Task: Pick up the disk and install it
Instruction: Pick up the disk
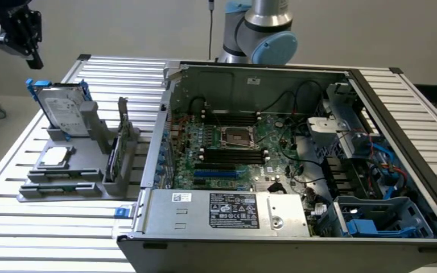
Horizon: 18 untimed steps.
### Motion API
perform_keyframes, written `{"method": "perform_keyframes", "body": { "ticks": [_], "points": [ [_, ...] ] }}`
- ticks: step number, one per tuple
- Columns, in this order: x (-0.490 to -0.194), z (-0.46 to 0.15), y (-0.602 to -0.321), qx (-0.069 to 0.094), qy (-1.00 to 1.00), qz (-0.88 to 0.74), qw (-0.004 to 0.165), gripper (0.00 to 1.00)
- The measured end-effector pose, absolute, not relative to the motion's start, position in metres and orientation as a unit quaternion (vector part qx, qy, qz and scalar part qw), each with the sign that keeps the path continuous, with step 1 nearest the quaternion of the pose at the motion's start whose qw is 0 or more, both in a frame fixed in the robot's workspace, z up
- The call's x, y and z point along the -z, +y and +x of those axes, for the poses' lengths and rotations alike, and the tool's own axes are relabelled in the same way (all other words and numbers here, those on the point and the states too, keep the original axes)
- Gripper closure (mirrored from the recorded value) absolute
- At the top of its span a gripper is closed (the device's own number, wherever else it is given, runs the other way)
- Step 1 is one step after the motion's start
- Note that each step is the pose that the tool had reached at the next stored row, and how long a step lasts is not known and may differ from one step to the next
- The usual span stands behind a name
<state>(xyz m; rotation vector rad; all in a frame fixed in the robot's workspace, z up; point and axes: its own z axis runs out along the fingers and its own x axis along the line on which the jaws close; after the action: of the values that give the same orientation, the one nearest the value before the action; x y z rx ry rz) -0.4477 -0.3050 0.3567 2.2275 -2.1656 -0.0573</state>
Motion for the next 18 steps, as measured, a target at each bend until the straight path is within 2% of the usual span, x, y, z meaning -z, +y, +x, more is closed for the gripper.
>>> {"method": "perform_keyframes", "body": {
  "ticks": [11,16,18],
  "points": [
    [-0.3527,-0.4477,-0.3051,0.006,-0.629,0.777,0.01,0.89],
    [-0.3526,-0.4478,-0.305,0.006,-0.628,0.778,0.01,0.88],
    [-0.3526,-0.4478,-0.305,0.006,-0.628,0.778,0.01,0.76]
  ]
}}
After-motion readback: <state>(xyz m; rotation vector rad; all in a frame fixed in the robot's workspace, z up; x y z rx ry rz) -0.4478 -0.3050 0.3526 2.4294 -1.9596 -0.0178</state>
